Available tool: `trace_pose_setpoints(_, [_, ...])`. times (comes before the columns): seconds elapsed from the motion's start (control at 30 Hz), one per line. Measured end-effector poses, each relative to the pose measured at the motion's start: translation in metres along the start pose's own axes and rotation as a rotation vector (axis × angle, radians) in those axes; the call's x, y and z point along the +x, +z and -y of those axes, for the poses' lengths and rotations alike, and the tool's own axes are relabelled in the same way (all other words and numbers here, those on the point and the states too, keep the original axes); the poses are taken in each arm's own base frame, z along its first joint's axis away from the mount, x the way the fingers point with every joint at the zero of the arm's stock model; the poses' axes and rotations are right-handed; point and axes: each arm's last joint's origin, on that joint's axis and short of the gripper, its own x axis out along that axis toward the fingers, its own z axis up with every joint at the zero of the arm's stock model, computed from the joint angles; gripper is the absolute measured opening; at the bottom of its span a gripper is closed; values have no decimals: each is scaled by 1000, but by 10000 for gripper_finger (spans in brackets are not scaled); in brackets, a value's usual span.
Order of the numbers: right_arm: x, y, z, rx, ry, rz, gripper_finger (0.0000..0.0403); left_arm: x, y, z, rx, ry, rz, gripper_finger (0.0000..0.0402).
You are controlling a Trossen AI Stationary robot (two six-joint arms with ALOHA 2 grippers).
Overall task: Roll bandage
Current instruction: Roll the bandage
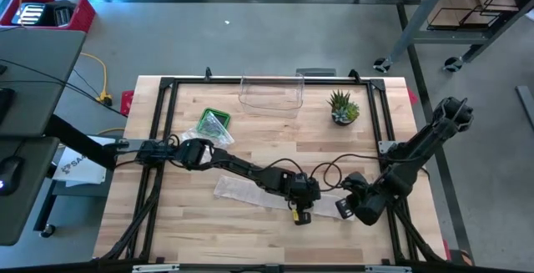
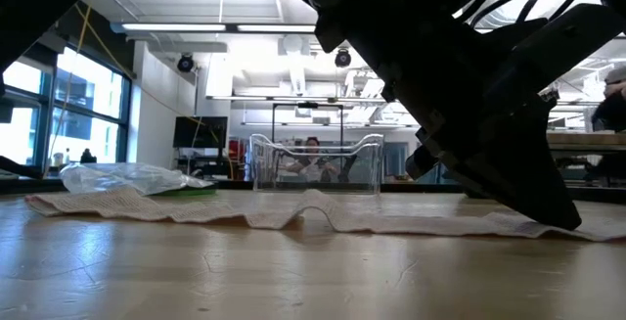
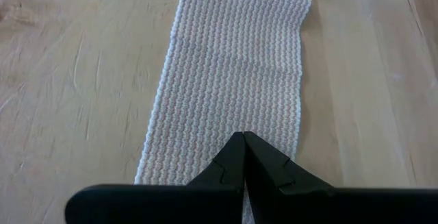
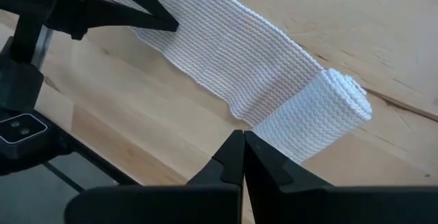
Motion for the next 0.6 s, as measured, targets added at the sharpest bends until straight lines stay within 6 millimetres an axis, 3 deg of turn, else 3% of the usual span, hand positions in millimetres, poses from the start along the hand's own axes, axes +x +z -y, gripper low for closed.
trace_pose_setpoints(0.6, [0, 0, -1, 11, 7, -3, 0, 0, 0, 0, 0, -1, 4, 0])
